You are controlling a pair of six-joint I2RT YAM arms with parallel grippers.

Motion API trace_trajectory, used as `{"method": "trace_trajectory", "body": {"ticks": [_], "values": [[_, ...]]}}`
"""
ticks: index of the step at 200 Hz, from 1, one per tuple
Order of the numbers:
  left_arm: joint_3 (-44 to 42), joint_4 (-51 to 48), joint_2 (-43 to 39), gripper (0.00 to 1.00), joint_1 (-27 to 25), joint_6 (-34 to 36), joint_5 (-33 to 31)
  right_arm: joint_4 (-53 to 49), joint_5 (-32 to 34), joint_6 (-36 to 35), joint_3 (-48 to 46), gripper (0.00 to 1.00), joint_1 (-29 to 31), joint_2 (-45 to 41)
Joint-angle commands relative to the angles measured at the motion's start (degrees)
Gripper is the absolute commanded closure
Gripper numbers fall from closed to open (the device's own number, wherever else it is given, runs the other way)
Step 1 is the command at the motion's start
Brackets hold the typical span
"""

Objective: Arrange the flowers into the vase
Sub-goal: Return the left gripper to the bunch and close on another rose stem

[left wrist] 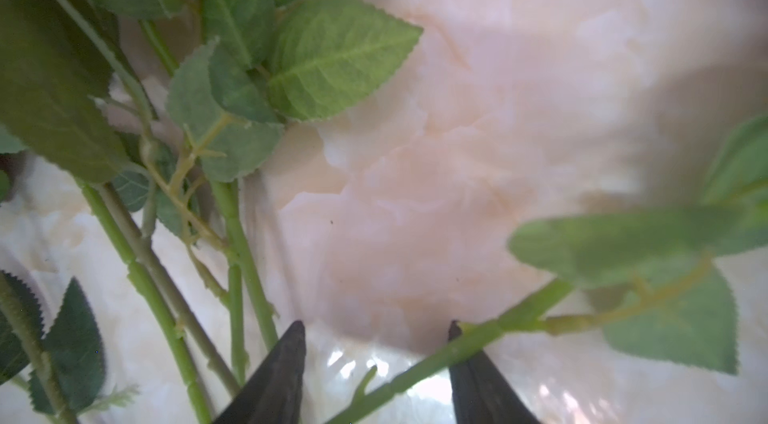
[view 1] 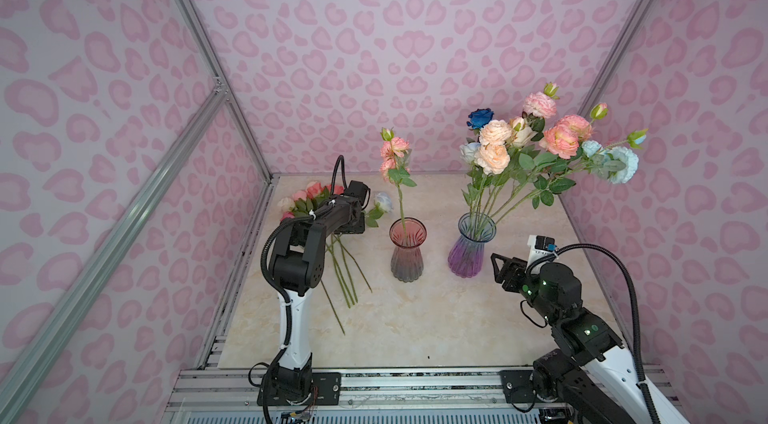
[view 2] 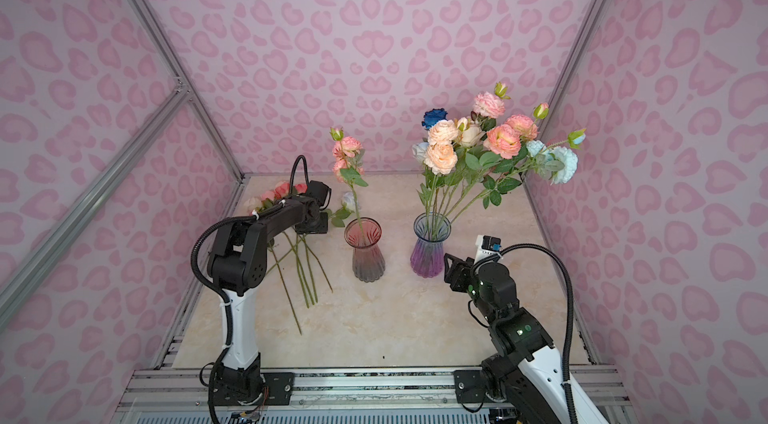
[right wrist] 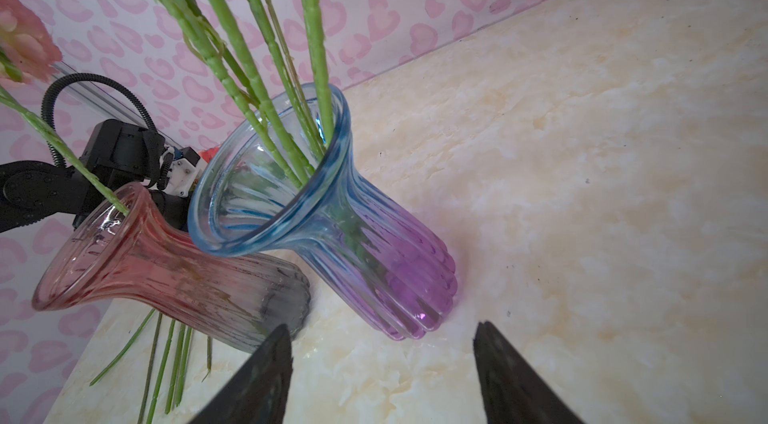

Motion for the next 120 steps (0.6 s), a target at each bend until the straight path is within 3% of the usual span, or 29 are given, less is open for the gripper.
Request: {"method": "trace_trajectory", "body": {"ticks": [1, 25, 65, 120], "values": [[0.4, -2.7, 0.7, 0.55, 0.3, -0.3, 1.8, 0.6, 1.1, -0.2, 0.5, 0.3, 0.0, -0.4], [0.5, -2.9, -0.5, 0.63, 0.3, 0.0, 1.6, 0.0, 1.4, -0.3, 0.6, 0.3, -0.1, -0.9], [1.7, -4.2, -1.4, 0.84, 0.5, 0.1, 1.4, 0.0, 1.0, -0.1, 0.9, 0.3, 0.0, -0.8], [-0.7, -4.2, -5.8, 0.97, 0.4, -0.1, 1.7, -0.9, 1.3, 0.4, 0.3, 0.3, -0.1, -2.3]]}}
